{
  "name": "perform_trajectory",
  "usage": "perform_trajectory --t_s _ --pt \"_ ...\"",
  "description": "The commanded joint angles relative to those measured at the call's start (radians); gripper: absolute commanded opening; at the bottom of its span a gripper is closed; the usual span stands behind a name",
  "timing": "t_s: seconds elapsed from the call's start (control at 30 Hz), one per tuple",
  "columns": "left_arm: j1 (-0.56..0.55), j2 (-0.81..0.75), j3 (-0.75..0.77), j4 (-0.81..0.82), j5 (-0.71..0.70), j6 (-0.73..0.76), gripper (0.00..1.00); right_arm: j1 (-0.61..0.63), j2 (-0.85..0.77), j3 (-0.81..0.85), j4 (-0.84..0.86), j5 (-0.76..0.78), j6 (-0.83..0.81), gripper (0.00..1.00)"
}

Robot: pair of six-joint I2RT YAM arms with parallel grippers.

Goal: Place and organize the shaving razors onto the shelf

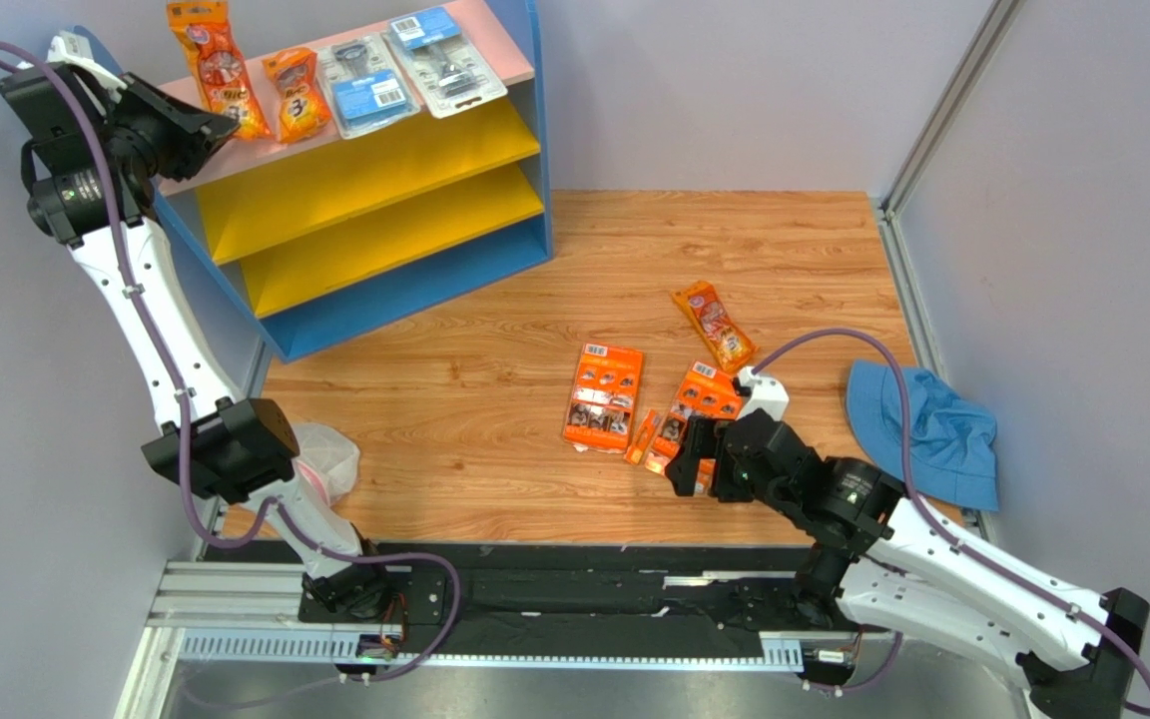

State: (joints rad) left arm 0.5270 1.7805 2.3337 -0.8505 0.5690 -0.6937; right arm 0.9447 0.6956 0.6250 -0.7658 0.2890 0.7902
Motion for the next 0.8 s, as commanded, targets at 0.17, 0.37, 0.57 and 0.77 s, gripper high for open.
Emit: perform_trajectory --t_s 0.17,0.37,0.57,0.77 --pt "0.005 -0.013 -0.062 0.05 0.054 0.01 0.31 0.012 0.001 0.005 0.033 0.016 0.02 0.96" --pt "0.007 -0.01 -0.057 0.054 0.084 0.003 0.39 0.019 0.007 -0.002 0.046 0.012 0.026 0.96" --pt "0.007 -0.004 -0.063 0.06 0.106 0.0 0.43 0.026 0.013 0.001 0.048 0.015 0.027 0.96" --pt "0.007 -0.041 -0.094 0.051 0.04 -0.006 0.49 0.031 0.013 0.007 0.048 0.016 0.029 0.97"
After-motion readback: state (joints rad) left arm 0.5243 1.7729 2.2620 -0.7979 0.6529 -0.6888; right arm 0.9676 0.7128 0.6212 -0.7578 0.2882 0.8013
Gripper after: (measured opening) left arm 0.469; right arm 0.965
